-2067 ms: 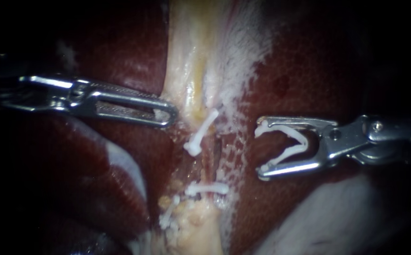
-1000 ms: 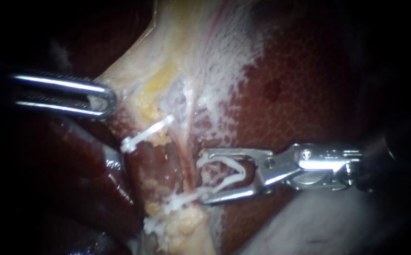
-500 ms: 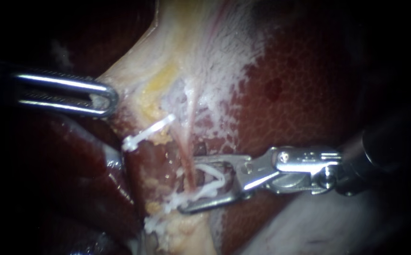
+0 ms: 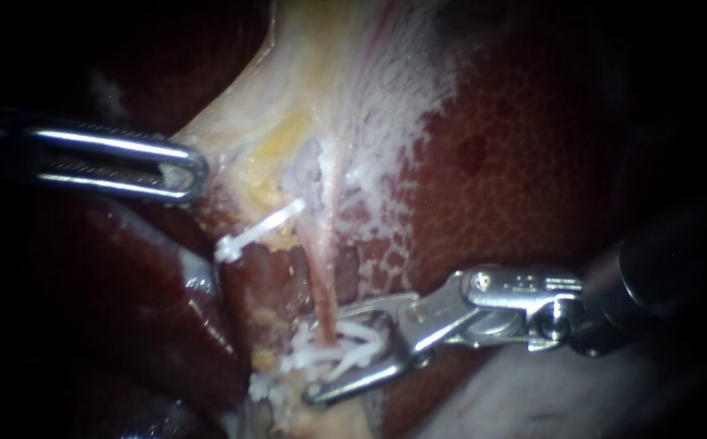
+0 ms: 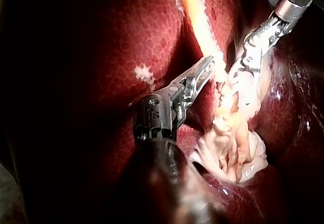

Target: Clipping second clip right tube

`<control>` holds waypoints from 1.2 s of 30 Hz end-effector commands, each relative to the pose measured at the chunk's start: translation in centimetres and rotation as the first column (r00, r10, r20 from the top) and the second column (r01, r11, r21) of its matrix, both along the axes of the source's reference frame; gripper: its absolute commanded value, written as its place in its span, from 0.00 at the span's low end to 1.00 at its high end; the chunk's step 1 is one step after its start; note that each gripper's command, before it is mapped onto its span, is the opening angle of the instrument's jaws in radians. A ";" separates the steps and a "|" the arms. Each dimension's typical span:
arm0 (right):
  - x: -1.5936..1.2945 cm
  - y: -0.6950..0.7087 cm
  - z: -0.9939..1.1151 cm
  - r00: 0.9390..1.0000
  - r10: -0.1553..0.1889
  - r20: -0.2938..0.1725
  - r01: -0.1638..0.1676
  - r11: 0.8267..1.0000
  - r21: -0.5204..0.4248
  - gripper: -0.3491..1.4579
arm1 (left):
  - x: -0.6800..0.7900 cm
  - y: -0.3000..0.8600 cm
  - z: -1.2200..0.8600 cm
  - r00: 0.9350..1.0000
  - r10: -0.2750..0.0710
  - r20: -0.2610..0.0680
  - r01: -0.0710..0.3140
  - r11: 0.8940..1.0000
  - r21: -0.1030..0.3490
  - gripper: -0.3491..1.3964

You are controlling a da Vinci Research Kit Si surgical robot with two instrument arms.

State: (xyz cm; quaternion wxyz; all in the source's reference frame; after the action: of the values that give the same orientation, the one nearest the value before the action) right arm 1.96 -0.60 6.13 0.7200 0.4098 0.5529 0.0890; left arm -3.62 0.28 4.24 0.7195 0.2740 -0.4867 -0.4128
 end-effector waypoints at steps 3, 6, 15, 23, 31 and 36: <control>0.01 -0.04 0.06 1.000 0.000 0.006 0.000 1.000 0.006 0.43 | 0.00 0.00 0.00 1.000 0.000 0.000 0.000 1.000 0.000 0.10; 0.01 -0.03 0.08 1.000 0.010 0.016 -0.010 1.000 0.013 0.39 | -0.01 0.00 0.01 1.000 0.000 0.000 0.000 1.000 -0.001 0.10; -0.11 0.10 0.23 0.994 0.094 0.057 -0.095 0.996 0.006 0.00 | -0.01 0.00 0.03 1.000 0.000 0.000 0.000 1.000 -0.001 0.10; -0.11 0.11 0.25 0.993 0.098 0.064 -0.099 0.995 0.015 0.00 | -0.02 0.00 0.03 1.000 0.000 0.000 0.000 1.000 -0.001 0.10; -0.11 0.10 0.26 0.993 0.098 0.067 -0.100 0.995 0.019 0.00 | -0.02 0.00 0.05 1.000 0.000 0.000 0.000 1.000 -0.002 0.10; -0.12 0.08 0.27 0.993 0.098 0.070 -0.100 0.995 0.023 0.00 | -0.03 0.00 0.07 1.000 -0.001 -0.001 0.001 1.000 -0.002 0.10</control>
State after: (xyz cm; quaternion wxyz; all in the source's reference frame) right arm 1.84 -0.52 6.40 0.7279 0.3877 0.5464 0.1460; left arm -3.65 0.28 4.30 0.7199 0.2729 -0.4872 -0.4123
